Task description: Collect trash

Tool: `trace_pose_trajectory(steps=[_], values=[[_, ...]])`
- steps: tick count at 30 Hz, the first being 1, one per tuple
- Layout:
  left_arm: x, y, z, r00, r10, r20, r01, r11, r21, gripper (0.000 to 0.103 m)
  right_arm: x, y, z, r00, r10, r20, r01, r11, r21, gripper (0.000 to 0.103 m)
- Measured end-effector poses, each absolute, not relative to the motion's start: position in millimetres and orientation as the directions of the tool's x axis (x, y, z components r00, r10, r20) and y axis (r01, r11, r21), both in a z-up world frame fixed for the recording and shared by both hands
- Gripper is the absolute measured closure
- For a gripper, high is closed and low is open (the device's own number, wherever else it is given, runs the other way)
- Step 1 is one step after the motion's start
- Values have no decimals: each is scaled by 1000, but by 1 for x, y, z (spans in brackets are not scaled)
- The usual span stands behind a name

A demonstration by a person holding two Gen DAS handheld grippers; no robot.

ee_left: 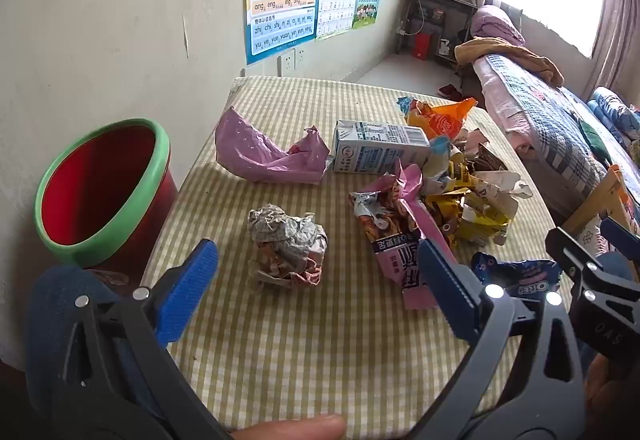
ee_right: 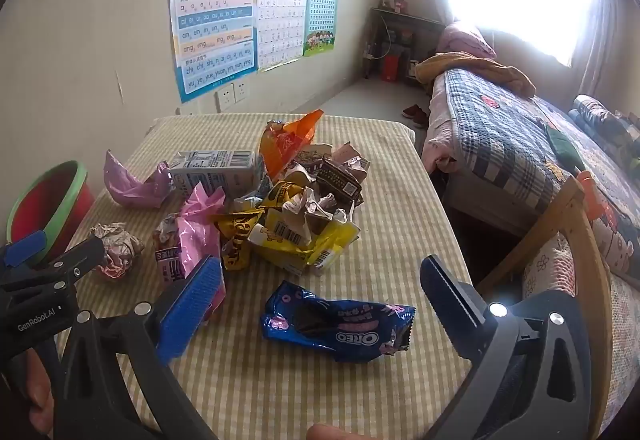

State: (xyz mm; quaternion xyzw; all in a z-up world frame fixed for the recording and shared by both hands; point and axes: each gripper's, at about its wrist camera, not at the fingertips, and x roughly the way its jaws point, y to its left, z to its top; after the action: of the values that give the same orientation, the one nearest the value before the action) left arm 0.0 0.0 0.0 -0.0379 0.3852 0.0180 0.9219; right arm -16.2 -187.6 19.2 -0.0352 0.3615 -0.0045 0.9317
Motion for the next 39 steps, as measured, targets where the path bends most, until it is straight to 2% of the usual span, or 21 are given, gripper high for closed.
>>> trace_pose_trajectory(steps=[10,39], values=[[-2,5,3,704,-16,-710,-68,994,-90,5,-15,-188,17,738,-25,-675,-23,998,-62,7],[-2,3,1,711,-22,-703,-55,995,-87,5,-16,-186,18,738,17,-674,-54,998,-34,7]])
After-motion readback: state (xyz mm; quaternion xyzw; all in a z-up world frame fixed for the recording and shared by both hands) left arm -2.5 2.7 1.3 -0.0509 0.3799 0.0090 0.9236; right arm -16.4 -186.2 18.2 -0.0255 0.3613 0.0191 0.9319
